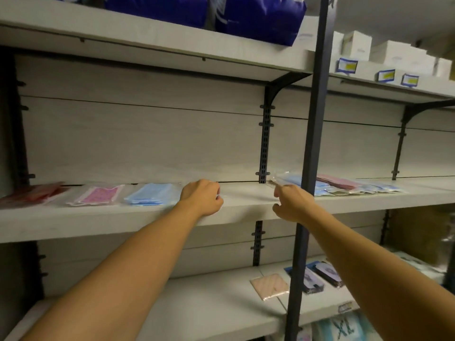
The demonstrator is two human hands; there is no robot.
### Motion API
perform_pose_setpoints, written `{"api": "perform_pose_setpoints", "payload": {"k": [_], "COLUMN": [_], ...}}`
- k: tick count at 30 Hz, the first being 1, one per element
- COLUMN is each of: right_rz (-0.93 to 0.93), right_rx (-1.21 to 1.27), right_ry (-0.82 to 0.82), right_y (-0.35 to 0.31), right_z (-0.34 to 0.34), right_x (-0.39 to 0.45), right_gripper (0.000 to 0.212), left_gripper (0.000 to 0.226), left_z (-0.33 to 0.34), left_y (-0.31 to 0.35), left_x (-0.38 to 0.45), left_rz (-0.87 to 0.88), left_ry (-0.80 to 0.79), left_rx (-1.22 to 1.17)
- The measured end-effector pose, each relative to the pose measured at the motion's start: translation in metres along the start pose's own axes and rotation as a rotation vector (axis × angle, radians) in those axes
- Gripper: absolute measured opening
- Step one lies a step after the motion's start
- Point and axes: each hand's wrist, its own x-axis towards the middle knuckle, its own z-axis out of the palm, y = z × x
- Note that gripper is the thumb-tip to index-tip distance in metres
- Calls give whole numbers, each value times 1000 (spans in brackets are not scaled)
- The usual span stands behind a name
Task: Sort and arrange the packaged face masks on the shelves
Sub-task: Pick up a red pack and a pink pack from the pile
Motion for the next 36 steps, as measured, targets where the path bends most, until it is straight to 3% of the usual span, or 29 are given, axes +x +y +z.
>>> {"api": "perform_pose_setpoints", "payload": {"k": [6,14,28,31,36], "right_rz": [-6,45,27,70,102], "right_rx": [-8,-26,-38,-100,-86], "right_ry": [-15,-25,21,28,-6], "right_y": [55,127,242,266,299], "right_z": [-3,-8,-12,-18,-16], "right_x": [-32,-41,6,25,45], "right_gripper": [23,34,41,25,27], "left_gripper": [31,30,22,22,23], "left_z": [4,13,43,44,50], "left_y": [62,112,159,170,186], "left_x": [-14,-2,71,85,98], "left_rz": [18,33,-53,-77,-103], "left_ry": [-35,-65,62,78,72], "left_rx": [30,73,73,78,104]}}
